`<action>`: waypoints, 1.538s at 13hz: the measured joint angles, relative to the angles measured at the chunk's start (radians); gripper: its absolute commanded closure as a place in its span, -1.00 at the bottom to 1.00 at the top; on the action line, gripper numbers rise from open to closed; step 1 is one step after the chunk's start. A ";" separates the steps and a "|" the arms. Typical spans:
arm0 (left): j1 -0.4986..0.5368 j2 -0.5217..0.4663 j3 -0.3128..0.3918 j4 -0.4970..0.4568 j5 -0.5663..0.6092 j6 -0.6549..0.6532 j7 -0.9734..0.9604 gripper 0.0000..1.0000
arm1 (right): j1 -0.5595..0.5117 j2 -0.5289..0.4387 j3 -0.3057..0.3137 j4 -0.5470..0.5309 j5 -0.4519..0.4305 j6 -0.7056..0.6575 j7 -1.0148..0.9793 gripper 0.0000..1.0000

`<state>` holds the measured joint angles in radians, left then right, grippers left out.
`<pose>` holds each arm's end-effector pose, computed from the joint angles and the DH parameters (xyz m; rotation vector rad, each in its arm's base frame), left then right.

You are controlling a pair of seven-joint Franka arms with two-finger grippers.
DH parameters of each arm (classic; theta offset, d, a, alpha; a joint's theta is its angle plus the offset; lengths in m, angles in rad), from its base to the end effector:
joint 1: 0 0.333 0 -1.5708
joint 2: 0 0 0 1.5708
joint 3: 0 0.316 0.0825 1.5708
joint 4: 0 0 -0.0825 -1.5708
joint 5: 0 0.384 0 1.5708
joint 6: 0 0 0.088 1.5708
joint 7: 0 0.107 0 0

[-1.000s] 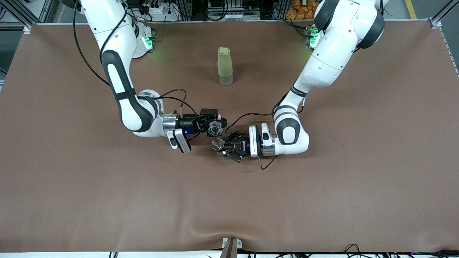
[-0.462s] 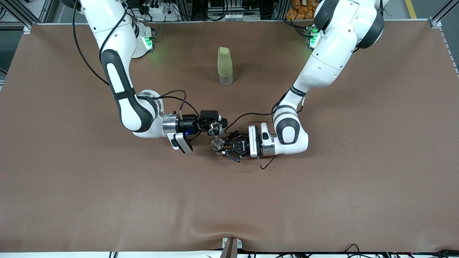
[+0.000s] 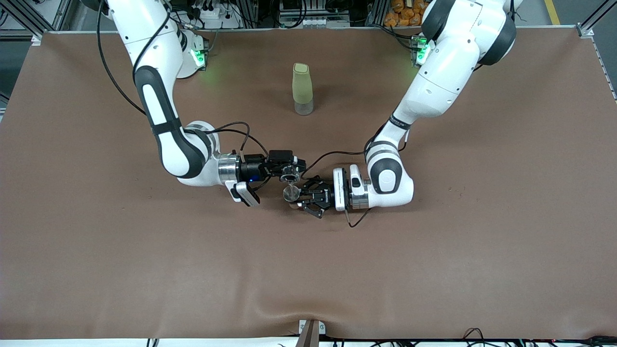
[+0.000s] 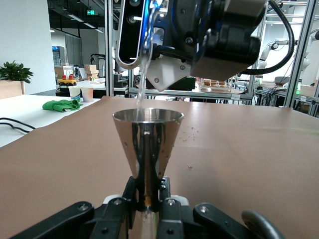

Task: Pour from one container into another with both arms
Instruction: 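Tilt the beaker with the right gripper, pouring into the held jigger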

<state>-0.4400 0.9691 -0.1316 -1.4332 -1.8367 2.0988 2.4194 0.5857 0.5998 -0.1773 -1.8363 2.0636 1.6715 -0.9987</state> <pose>0.5972 -0.4159 0.1373 1.3425 -1.2528 1.1307 0.5617 0.3511 0.2601 -1.4256 -0.0742 -0.0881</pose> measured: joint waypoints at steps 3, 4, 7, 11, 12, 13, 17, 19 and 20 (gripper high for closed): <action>0.000 0.000 0.000 0.002 0.000 0.000 0.000 1.00 | -0.002 0.000 -0.005 0.000 0.000 -0.035 0.051 1.00; 0.000 0.000 0.000 0.003 0.000 0.000 0.000 1.00 | -0.003 0.000 -0.005 -0.001 0.000 -0.039 0.063 1.00; 0.000 0.000 0.000 0.009 0.000 0.000 0.000 1.00 | -0.003 0.000 -0.005 -0.001 0.000 -0.045 0.093 1.00; 0.001 0.000 0.000 0.010 0.000 -0.001 0.000 1.00 | -0.004 0.000 -0.006 -0.001 0.000 -0.048 0.149 1.00; 0.001 0.000 0.000 0.010 0.000 -0.001 0.000 1.00 | -0.006 0.000 -0.006 -0.001 0.000 -0.049 0.166 1.00; 0.001 0.000 0.000 0.010 0.000 -0.001 0.000 1.00 | -0.008 0.000 -0.007 -0.001 0.000 -0.052 0.180 1.00; 0.001 0.000 -0.001 0.010 0.000 -0.001 0.000 1.00 | -0.016 0.000 -0.008 0.007 0.001 -0.054 0.218 1.00; 0.001 0.000 -0.001 0.009 0.000 -0.001 0.000 1.00 | -0.019 0.000 -0.009 0.014 0.002 -0.054 0.240 1.00; 0.001 0.000 -0.001 0.009 0.000 -0.001 0.000 1.00 | -0.019 0.000 -0.009 0.016 0.003 -0.053 0.244 1.00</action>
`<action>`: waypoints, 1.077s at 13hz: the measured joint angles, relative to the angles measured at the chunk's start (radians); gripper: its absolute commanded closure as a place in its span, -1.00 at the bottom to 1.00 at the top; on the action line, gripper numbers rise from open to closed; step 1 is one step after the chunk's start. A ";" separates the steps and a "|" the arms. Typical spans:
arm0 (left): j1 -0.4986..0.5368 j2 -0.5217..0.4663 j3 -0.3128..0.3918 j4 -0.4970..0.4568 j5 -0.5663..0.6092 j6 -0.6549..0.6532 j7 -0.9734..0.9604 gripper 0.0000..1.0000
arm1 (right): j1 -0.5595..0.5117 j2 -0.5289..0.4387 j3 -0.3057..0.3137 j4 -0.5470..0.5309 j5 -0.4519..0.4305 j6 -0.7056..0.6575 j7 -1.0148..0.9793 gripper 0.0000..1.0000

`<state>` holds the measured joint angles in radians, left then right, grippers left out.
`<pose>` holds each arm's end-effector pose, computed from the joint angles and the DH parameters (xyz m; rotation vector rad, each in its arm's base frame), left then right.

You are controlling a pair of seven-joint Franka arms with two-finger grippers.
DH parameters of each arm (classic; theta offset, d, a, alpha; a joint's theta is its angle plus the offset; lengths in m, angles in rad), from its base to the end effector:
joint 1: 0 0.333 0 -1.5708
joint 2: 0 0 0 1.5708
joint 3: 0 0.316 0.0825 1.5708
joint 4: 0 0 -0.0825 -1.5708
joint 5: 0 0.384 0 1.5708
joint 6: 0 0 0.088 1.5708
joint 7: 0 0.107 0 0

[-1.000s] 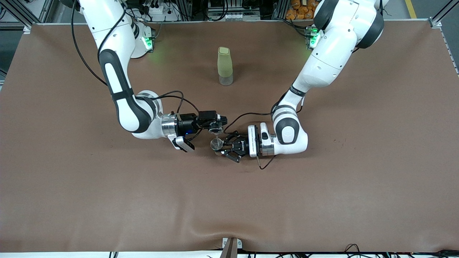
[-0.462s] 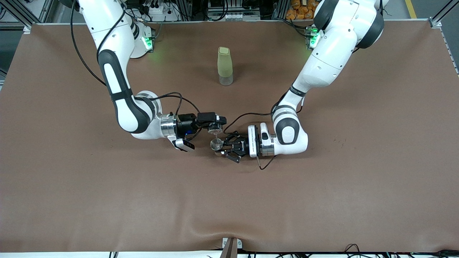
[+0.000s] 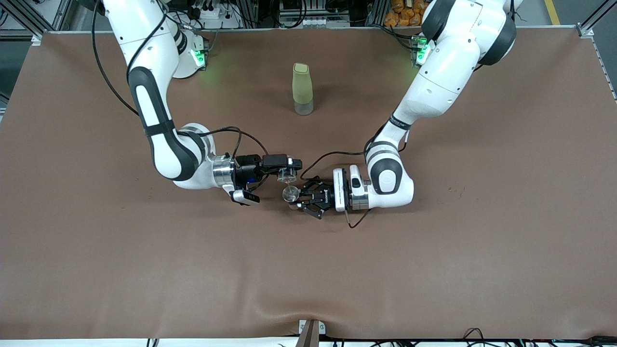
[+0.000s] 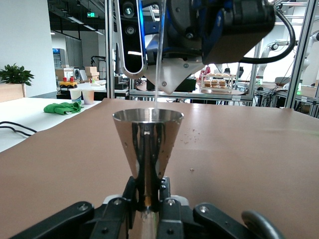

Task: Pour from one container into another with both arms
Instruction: 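Tilt the beaker with the right gripper, pouring into the held jigger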

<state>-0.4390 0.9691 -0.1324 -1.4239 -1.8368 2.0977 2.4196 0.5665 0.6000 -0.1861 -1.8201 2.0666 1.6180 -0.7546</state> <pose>0.6001 -0.4169 0.1414 1.3354 -1.2536 1.1406 0.5714 0.3421 0.2721 -1.3802 0.0741 0.1043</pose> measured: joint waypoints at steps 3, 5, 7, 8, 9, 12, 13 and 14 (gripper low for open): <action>0.000 0.000 -0.002 0.000 0.000 0.000 0.000 1.00 | 0.000 0.000 -0.001 0.003 0.001 0.000 0.003 1.00; 0.000 0.000 -0.004 0.000 0.000 0.000 0.000 1.00 | 0.000 0.000 -0.001 0.003 0.002 0.000 0.004 1.00; 0.000 0.000 -0.010 0.000 0.000 -0.001 0.000 1.00 | 0.000 0.000 -0.001 0.003 0.002 0.000 0.022 1.00; 0.000 0.000 -0.014 0.000 0.000 -0.002 0.000 1.00 | 0.000 0.000 -0.001 0.003 0.002 0.000 0.030 1.00; 0.000 0.000 -0.017 0.000 0.000 -0.004 0.000 1.00 | 0.000 0.000 -0.001 0.003 0.002 0.000 0.036 1.00; 0.000 0.000 -0.019 0.000 0.000 -0.011 0.000 1.00 | 0.000 0.000 -0.002 0.003 0.002 0.000 0.034 1.00; 0.000 0.000 -0.019 0.000 0.000 -0.012 0.000 1.00 | 0.000 0.000 -0.004 0.006 -0.003 -0.003 0.005 1.00; 0.000 0.000 -0.019 0.000 0.000 -0.012 0.000 1.00 | 0.000 0.000 -0.008 0.008 -0.015 -0.008 -0.059 1.00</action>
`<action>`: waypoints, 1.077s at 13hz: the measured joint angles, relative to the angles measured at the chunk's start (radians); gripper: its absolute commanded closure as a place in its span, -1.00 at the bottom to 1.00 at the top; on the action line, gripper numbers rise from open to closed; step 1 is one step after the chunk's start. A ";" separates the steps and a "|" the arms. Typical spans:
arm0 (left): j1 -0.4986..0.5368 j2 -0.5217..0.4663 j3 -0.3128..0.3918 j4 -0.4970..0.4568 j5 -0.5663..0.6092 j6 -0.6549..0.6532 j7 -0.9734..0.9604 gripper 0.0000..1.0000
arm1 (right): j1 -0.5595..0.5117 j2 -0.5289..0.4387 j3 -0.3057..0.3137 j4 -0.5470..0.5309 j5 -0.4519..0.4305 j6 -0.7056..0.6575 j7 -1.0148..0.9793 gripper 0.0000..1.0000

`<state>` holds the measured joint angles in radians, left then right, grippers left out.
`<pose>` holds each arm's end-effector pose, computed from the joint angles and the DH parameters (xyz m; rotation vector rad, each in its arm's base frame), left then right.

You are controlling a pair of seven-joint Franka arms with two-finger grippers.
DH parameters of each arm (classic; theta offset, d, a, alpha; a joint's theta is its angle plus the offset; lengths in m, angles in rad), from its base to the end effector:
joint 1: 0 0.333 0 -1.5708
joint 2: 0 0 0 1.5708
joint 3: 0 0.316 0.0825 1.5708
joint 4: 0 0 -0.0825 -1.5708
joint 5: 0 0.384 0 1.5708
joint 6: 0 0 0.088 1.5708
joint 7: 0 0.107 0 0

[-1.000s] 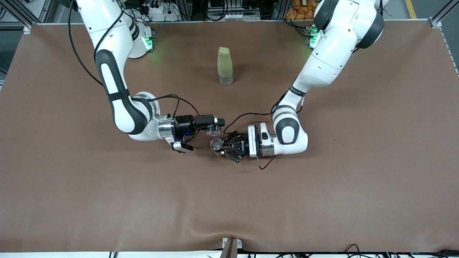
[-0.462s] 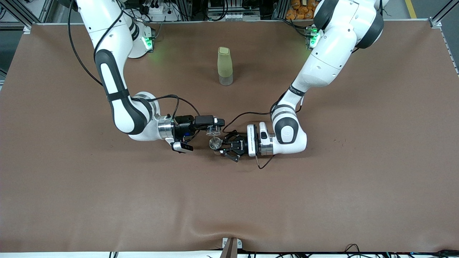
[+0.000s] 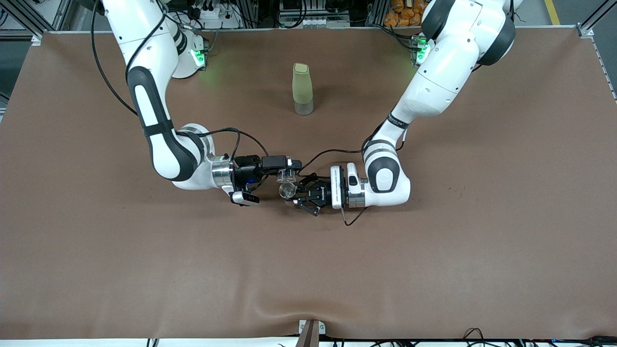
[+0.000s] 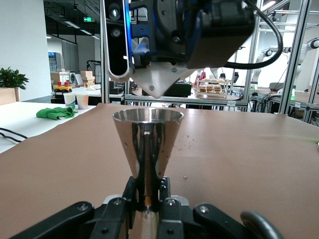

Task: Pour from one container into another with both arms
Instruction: 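Carry the beaker back with the right gripper while the left gripper carries the jigger back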

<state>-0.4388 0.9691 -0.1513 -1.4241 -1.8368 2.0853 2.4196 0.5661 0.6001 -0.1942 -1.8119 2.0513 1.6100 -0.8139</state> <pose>0.5935 -0.4270 0.1442 1.3071 -1.2409 1.1334 0.5741 0.3398 0.2753 -1.3862 0.0148 0.0538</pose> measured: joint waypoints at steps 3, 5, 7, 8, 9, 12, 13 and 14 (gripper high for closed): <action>0.002 0.000 0.000 -0.001 0.000 0.000 0.000 1.00 | -0.006 0.000 -0.031 0.015 -0.099 -0.048 -0.237 1.00; 0.014 0.000 0.002 -0.001 0.000 0.000 0.000 1.00 | -0.022 0.000 -0.081 0.031 -0.180 -0.134 -0.377 1.00; 0.043 0.000 0.002 -0.001 0.000 -0.011 0.000 1.00 | -0.056 -0.001 -0.136 0.050 -0.272 -0.215 -0.503 1.00; 0.061 0.000 0.003 -0.002 0.000 -0.024 0.000 1.00 | -0.082 -0.002 -0.159 0.061 -0.323 -0.247 -0.575 1.00; 0.080 0.000 0.003 -0.002 0.000 -0.043 0.000 1.00 | -0.115 -0.003 -0.177 0.072 -0.375 -0.280 -0.657 1.00; 0.146 0.000 0.010 -0.012 0.019 -0.133 0.000 1.00 | -0.221 -0.004 -0.195 0.088 -0.509 -0.319 -0.923 1.00; 0.174 0.001 0.013 -0.017 0.057 -0.161 0.000 1.00 | -0.256 -0.004 -0.196 0.088 -0.551 -0.324 -1.014 1.00; 0.213 0.002 0.014 -0.022 0.112 -0.190 0.000 1.00 | -0.292 -0.004 -0.196 0.089 -0.593 -0.329 -1.103 1.00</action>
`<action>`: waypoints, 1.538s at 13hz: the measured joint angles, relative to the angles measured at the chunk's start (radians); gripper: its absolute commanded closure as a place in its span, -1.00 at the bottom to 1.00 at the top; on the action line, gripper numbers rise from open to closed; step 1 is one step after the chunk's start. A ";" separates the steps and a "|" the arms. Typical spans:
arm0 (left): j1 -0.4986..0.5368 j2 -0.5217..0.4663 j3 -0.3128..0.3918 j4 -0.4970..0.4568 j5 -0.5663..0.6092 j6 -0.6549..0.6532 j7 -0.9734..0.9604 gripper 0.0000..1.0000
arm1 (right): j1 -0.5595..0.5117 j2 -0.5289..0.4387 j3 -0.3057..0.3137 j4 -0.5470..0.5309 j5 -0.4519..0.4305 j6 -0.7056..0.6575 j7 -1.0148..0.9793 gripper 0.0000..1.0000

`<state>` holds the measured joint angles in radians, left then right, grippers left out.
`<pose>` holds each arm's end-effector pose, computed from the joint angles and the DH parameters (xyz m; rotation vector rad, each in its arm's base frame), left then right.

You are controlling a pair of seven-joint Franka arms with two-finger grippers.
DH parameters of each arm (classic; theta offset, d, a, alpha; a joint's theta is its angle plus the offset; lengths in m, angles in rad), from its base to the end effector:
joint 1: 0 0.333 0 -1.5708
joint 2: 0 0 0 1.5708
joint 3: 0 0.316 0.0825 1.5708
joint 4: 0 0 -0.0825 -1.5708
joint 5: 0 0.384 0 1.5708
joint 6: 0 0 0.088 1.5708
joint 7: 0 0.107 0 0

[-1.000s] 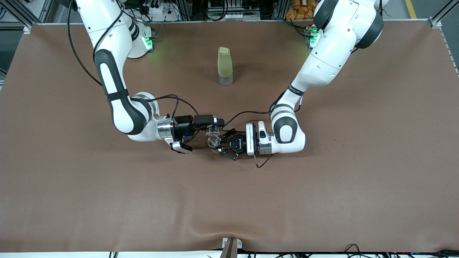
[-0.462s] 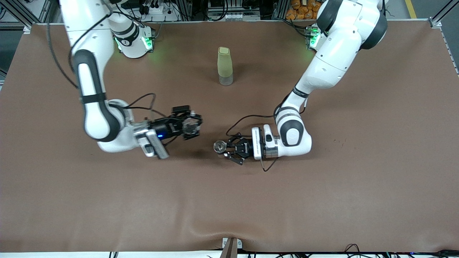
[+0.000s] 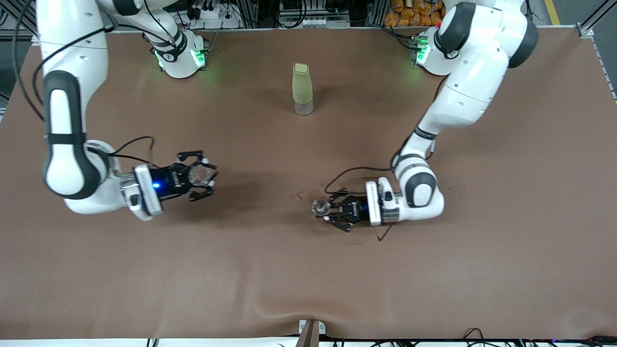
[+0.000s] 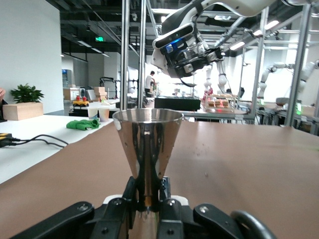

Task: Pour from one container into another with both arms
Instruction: 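Carry the beaker back with the right gripper while the left gripper carries the jigger back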

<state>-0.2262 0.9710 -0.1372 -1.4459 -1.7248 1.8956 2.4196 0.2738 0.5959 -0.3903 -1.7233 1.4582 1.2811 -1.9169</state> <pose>0.6501 -0.3030 0.1425 1.2665 -1.1996 1.1868 0.6193 0.0881 0.2954 -1.3249 -1.0926 -0.6779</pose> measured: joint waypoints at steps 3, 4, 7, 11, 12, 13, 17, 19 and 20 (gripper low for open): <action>0.129 0.003 0.002 -0.028 0.158 -0.115 0.000 1.00 | -0.097 0.002 -0.001 0.000 -0.096 -0.025 -0.229 1.00; 0.173 0.005 0.002 -0.035 0.212 -0.154 0.000 1.00 | -0.128 0.005 -0.001 -0.001 -0.120 -0.033 -0.300 1.00; 0.287 0.006 0.002 -0.040 0.364 -0.249 0.000 1.00 | -0.203 0.021 0.000 -0.004 -0.174 -0.038 -0.472 1.00; 0.428 0.009 0.003 -0.047 0.520 -0.332 0.000 1.00 | -0.315 0.071 0.000 -0.015 -0.222 -0.038 -0.684 1.00; 0.461 0.009 0.004 -0.047 0.551 -0.346 0.000 1.00 | -0.334 0.090 0.000 -0.020 -0.225 -0.038 -0.731 1.00; 0.494 0.009 0.004 -0.047 0.575 -0.363 0.000 1.00 | -0.348 0.112 0.000 -0.023 -0.226 -0.038 -0.773 1.00; 0.587 0.026 0.004 -0.048 0.625 -0.401 0.046 1.00 | -0.365 0.202 0.003 -0.024 -0.223 -0.024 -0.843 1.00; 0.608 0.049 0.005 -0.049 0.632 -0.406 0.103 1.00 | -0.365 0.233 0.009 -0.020 -0.214 0.007 -0.861 1.00; 0.615 0.065 0.005 -0.049 0.632 -0.406 0.130 1.00 | -0.365 0.242 0.010 -0.016 -0.202 0.019 -0.862 1.00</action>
<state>0.3890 1.0359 -0.1321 -1.4949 -1.0931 1.4900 2.5499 -0.0908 0.8378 -0.3806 -1.7395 1.2560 1.3000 -2.7791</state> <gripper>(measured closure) 0.793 0.846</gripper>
